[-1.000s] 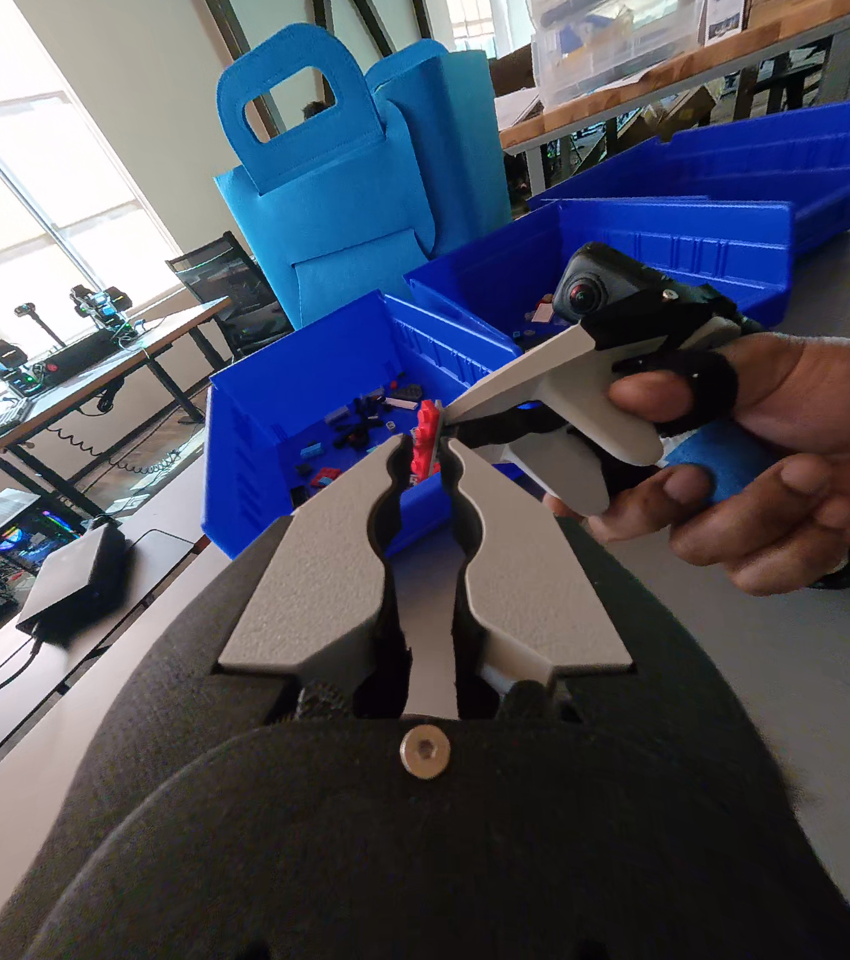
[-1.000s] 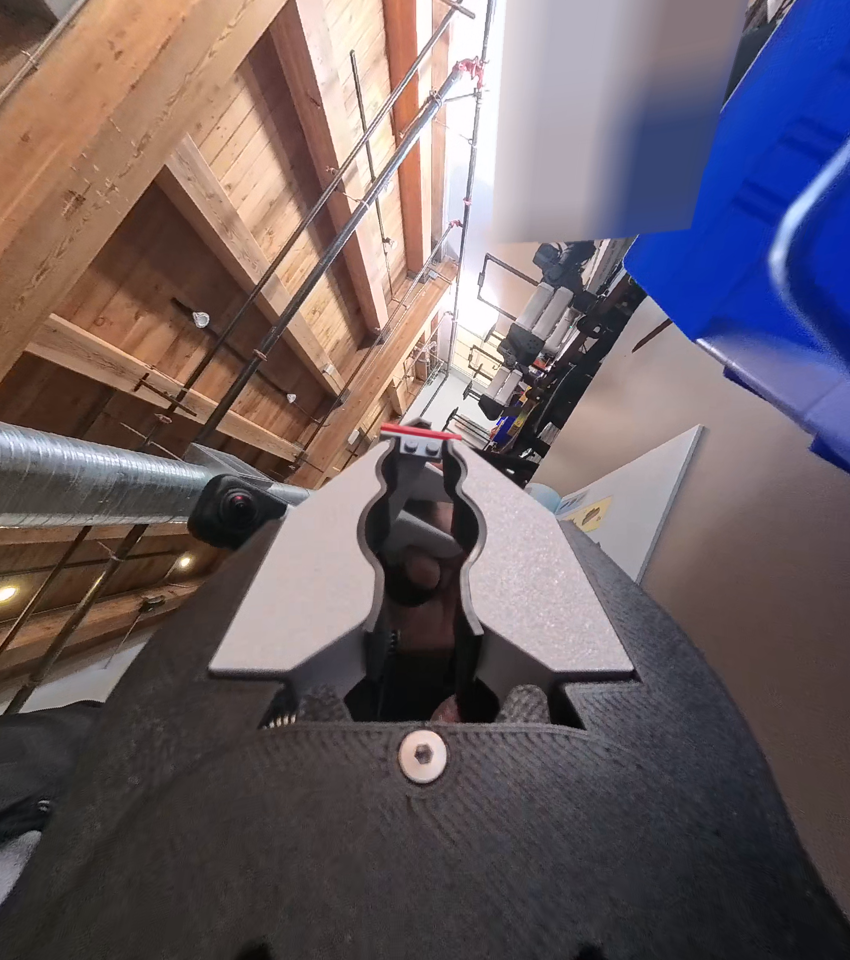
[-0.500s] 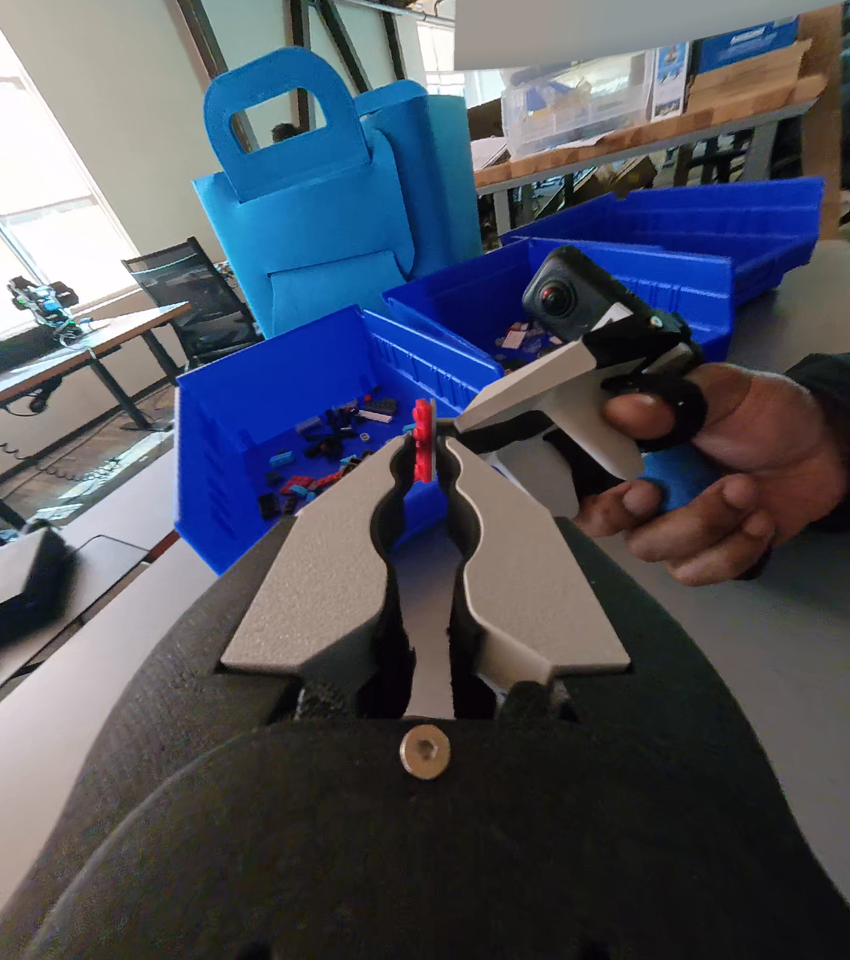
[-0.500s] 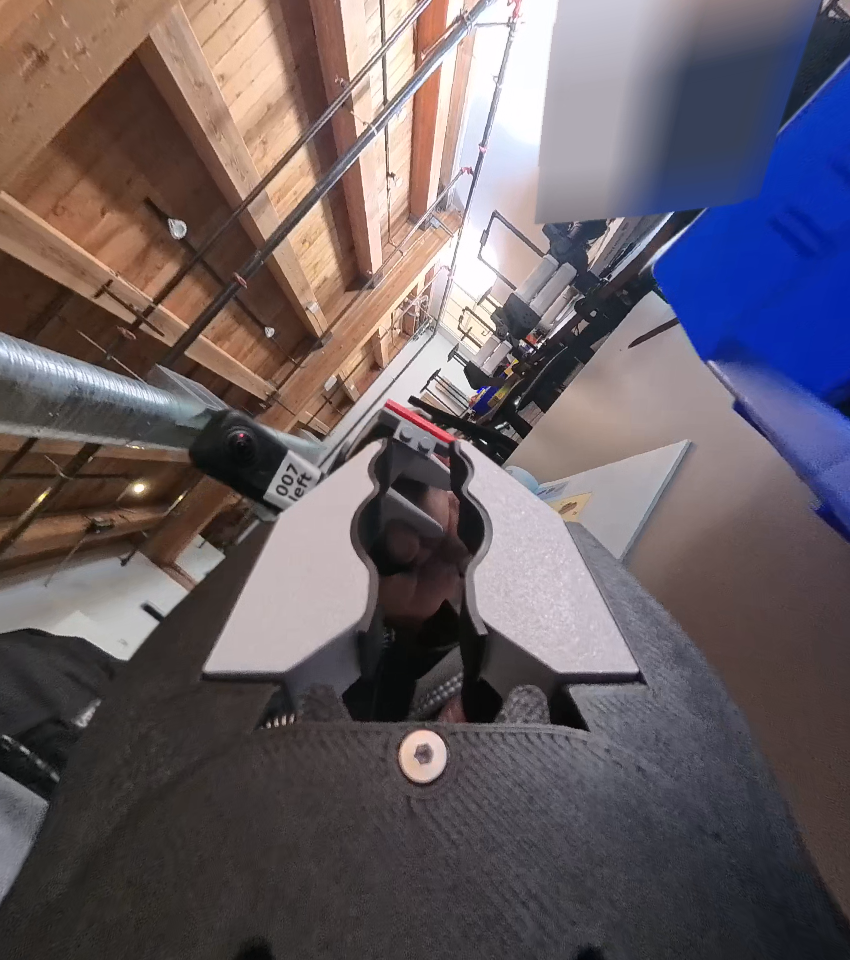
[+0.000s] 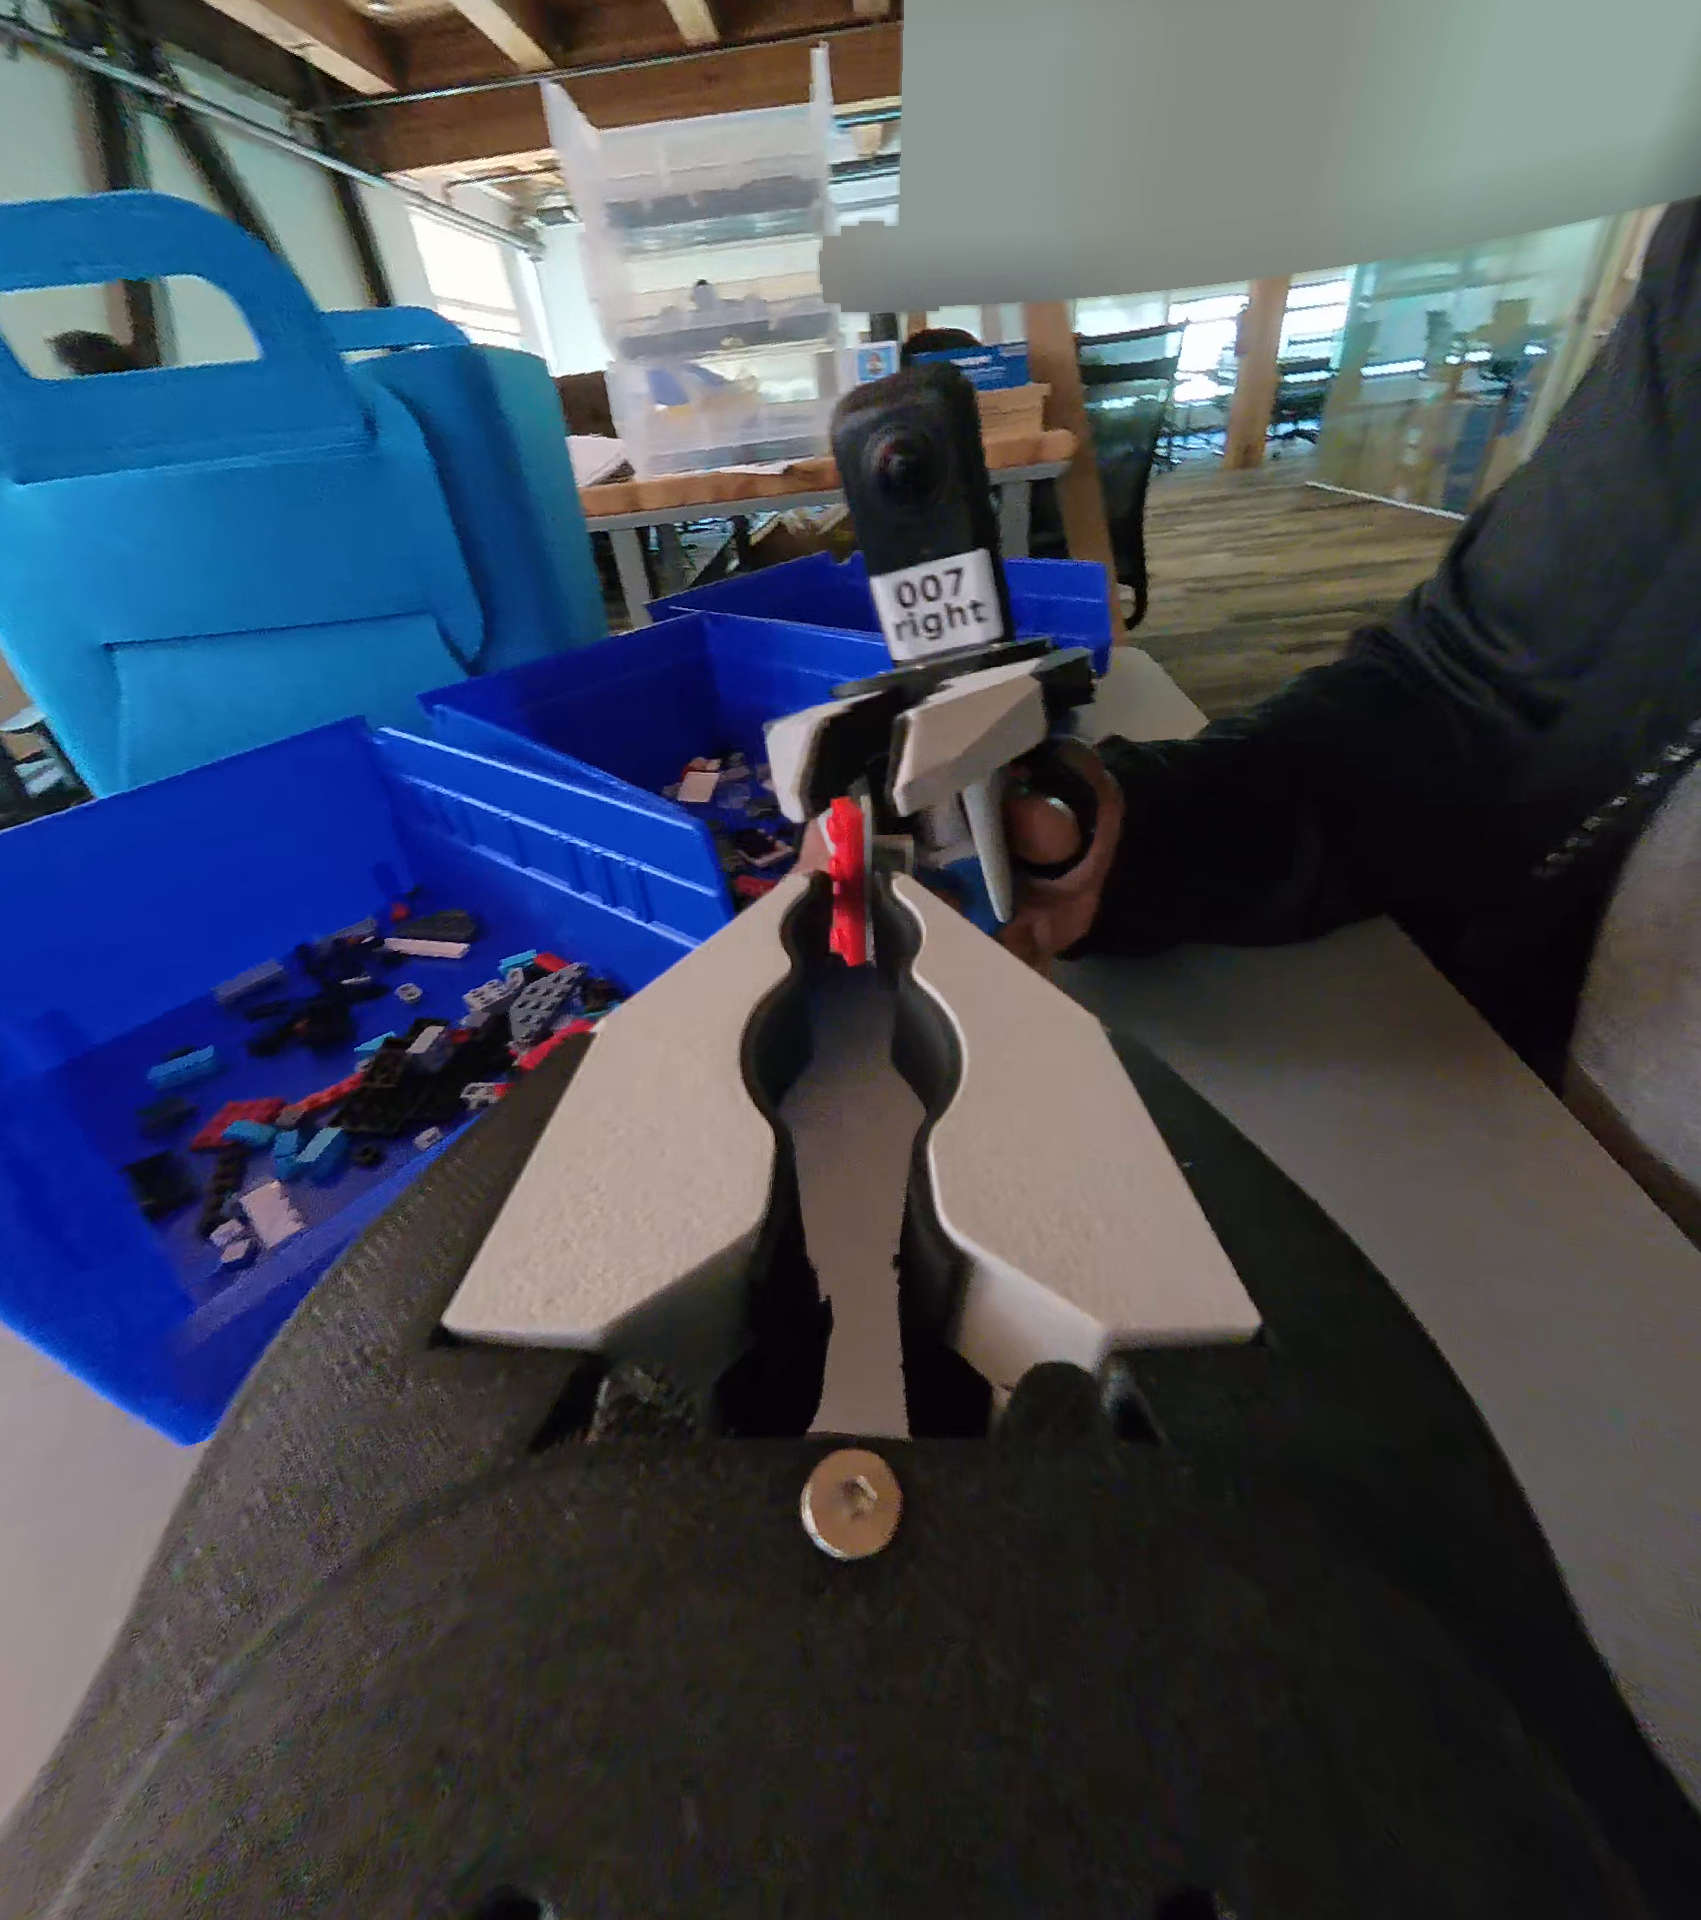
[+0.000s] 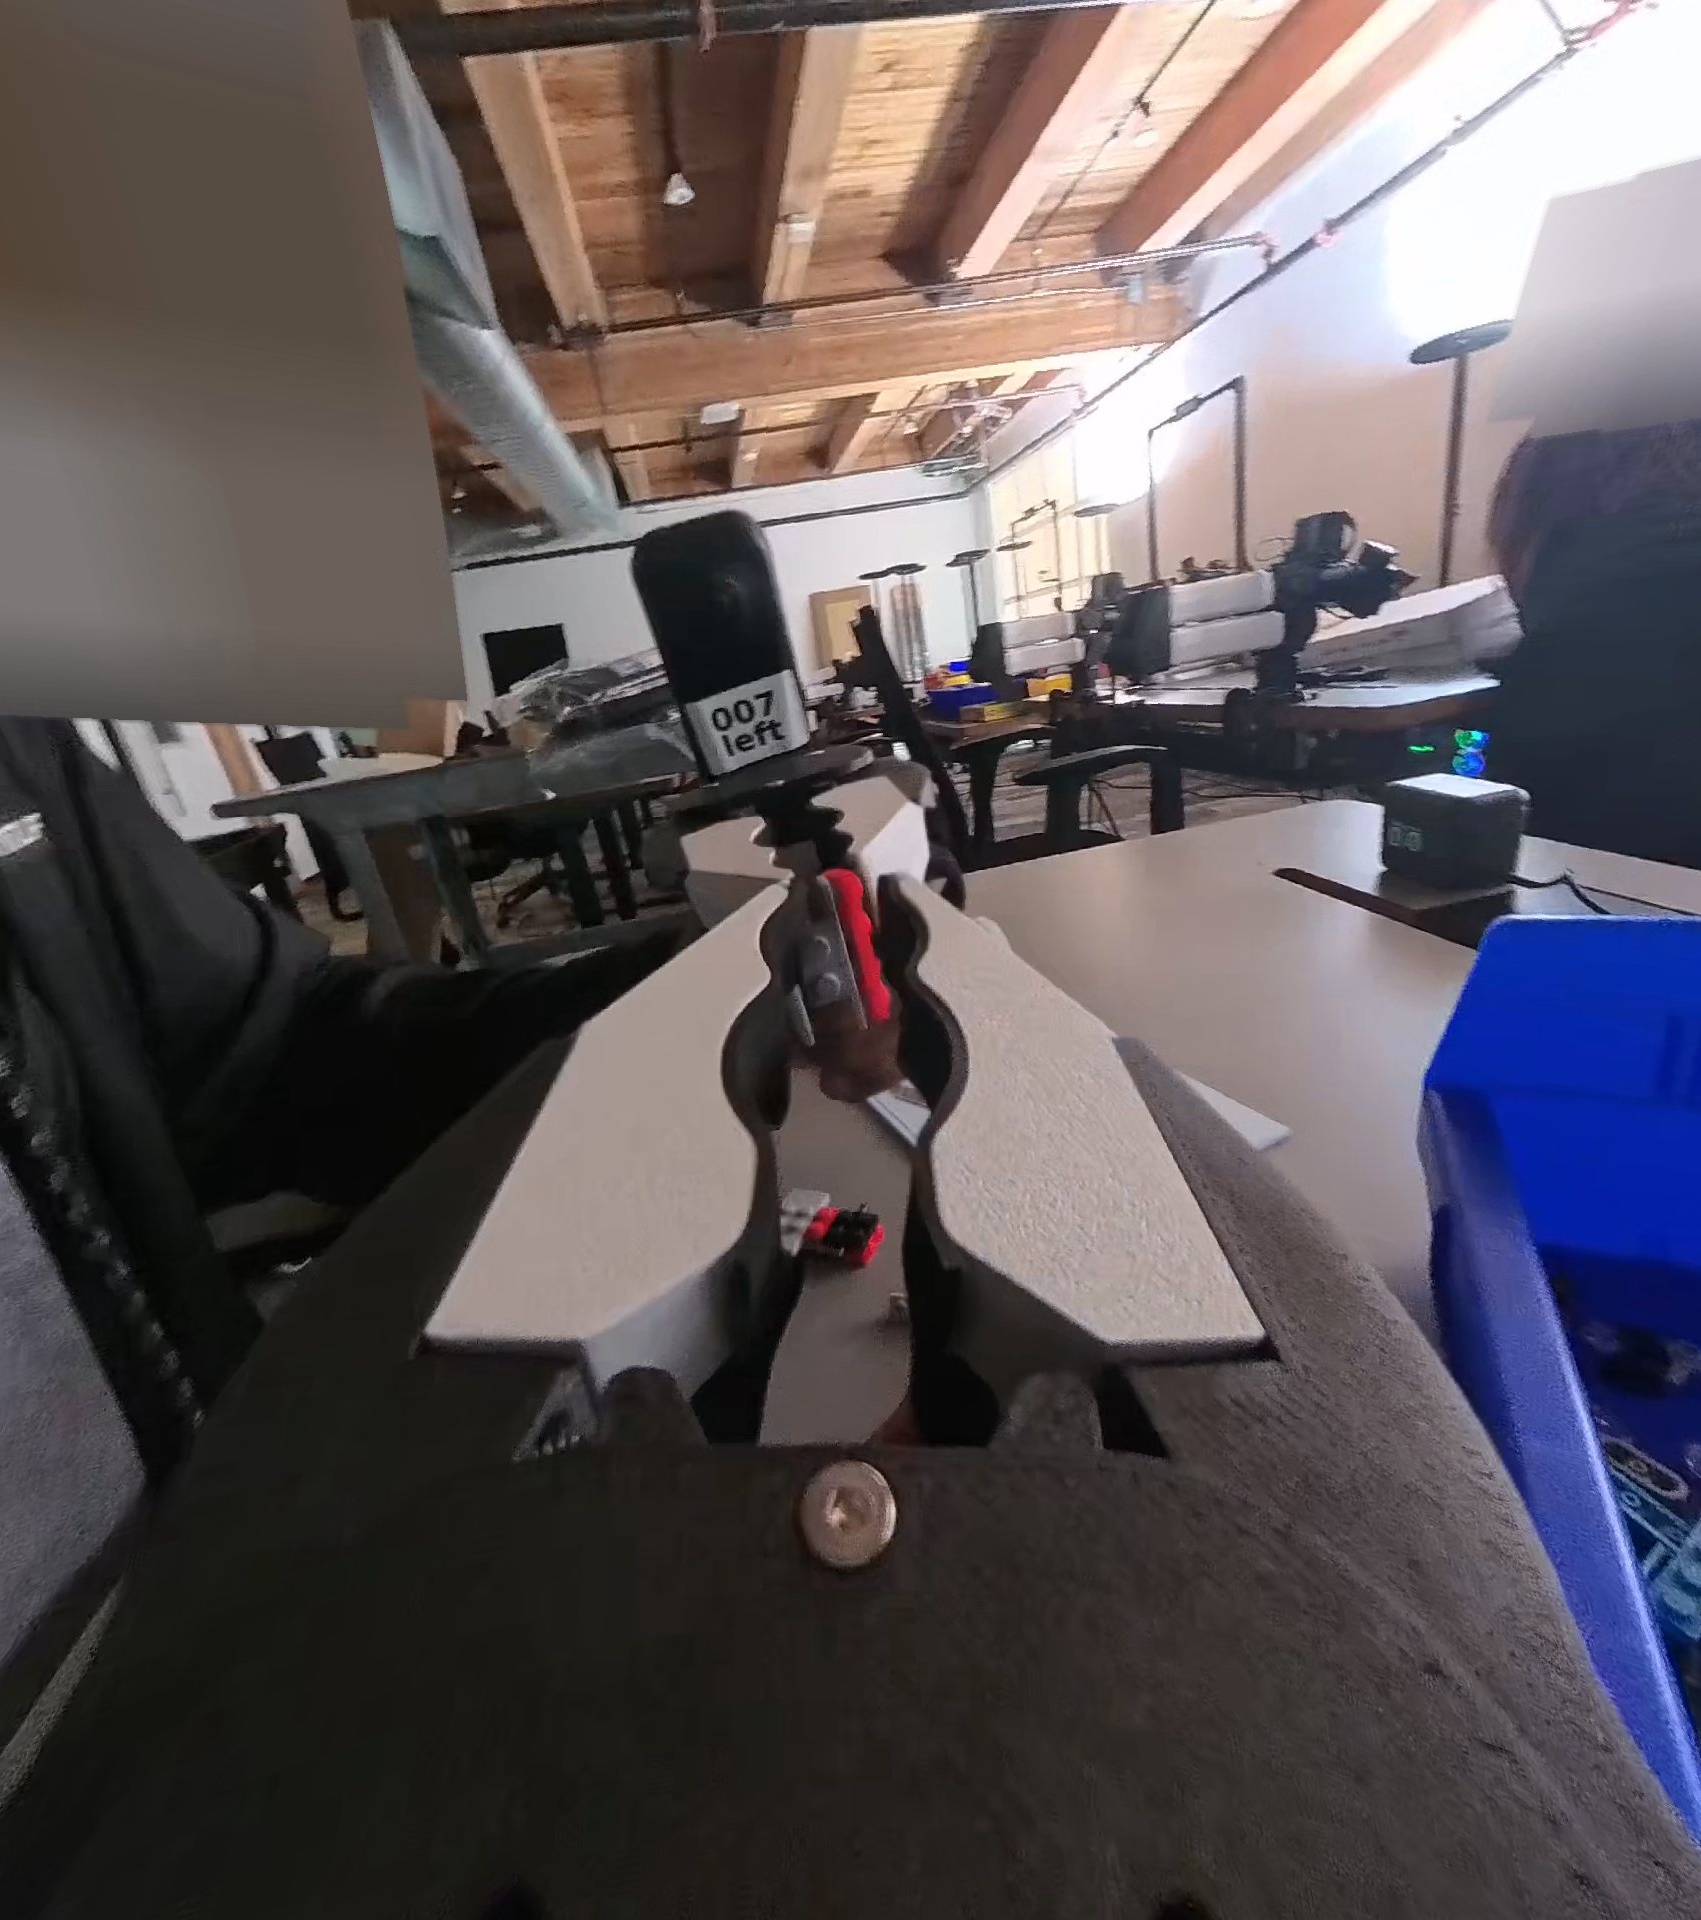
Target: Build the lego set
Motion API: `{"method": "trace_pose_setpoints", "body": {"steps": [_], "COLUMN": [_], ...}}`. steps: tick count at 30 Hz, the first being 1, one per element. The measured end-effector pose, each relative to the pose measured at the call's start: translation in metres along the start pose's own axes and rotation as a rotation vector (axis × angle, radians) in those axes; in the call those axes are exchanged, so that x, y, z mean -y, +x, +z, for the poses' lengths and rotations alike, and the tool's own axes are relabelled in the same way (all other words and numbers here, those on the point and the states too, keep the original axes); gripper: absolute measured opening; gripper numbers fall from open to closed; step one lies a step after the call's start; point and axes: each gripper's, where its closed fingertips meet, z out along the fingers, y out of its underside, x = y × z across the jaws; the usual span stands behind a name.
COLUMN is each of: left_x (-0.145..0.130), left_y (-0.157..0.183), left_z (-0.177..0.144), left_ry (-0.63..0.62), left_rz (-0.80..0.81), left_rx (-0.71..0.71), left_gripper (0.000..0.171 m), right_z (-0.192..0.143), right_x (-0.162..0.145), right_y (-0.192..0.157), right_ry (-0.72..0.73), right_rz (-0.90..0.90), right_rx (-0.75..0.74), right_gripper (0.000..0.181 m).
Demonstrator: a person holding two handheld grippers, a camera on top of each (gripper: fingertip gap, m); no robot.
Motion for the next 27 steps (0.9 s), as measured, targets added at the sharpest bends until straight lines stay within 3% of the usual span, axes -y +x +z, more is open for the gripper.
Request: {"method": "trace_pose_setpoints", "body": {"steps": [11,27], "left_x": [-0.002,-0.003], "left_y": [0.024,0.024], "left_z": [0.002,0.001], "left_ry": [-0.009,-0.023], "left_rz": [0.01,0.016], "left_rx": [-0.134,-0.132], "left_gripper": [0.006,0.005], "right_z": [-0.003,-0.001], "right_x": [-0.009,-0.01], "right_y": [-0.023,-0.022], "right_ry": [-0.071,-0.031], "right_rz": [-0.058,-0.149], "right_rx": [0.146,0.098], "right_gripper": [0.011,0.01]}}
